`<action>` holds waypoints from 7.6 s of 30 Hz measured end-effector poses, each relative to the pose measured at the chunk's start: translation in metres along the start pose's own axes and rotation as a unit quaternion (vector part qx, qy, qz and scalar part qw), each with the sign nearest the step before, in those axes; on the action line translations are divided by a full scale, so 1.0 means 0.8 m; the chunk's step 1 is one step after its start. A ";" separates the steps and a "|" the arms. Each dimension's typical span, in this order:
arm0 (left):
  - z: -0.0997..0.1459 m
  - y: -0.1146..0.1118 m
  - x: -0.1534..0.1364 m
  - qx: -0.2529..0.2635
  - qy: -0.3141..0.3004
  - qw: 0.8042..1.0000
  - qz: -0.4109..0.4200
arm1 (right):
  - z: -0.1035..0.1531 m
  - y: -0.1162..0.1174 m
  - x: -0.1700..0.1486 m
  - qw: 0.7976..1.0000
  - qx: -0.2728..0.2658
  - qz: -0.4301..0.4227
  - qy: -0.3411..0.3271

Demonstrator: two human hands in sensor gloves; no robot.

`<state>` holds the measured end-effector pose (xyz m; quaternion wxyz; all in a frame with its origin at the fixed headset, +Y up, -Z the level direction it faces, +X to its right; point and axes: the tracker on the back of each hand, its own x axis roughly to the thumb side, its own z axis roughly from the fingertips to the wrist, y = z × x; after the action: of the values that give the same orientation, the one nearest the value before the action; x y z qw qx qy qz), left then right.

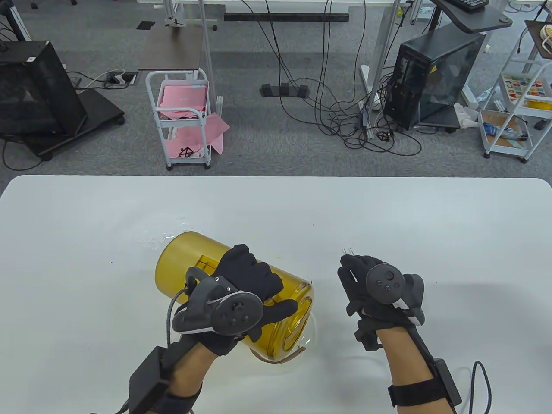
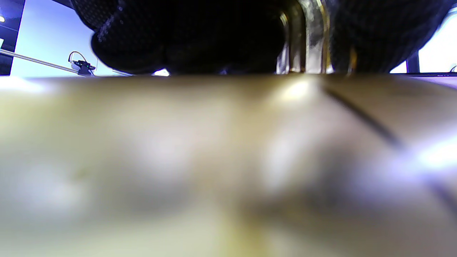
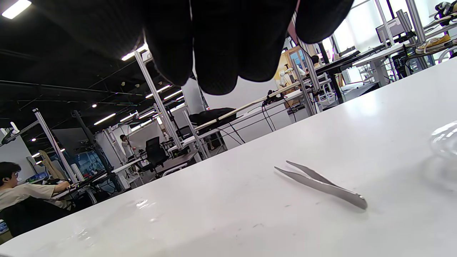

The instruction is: Make chrysanthemum tea

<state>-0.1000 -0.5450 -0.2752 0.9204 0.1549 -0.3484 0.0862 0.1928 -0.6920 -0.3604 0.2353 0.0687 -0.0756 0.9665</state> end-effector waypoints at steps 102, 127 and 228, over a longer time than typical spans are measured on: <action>0.143 -0.009 -0.276 0.375 0.367 0.797 0.299 | 0.003 0.005 -0.001 1.000 0.013 -0.003 -0.006; 0.077 0.004 -0.139 0.251 0.160 0.927 0.229 | 0.004 0.004 0.015 0.999 0.010 -0.013 -0.047; 0.111 -0.168 -0.156 0.022 0.199 0.972 0.124 | 0.072 0.037 0.158 0.956 0.018 0.111 -0.271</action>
<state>-0.2113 -0.7081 -0.3259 0.9496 0.1104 -0.1732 0.2368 0.0735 -0.6717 -0.2862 0.0955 0.3236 -0.1266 0.9328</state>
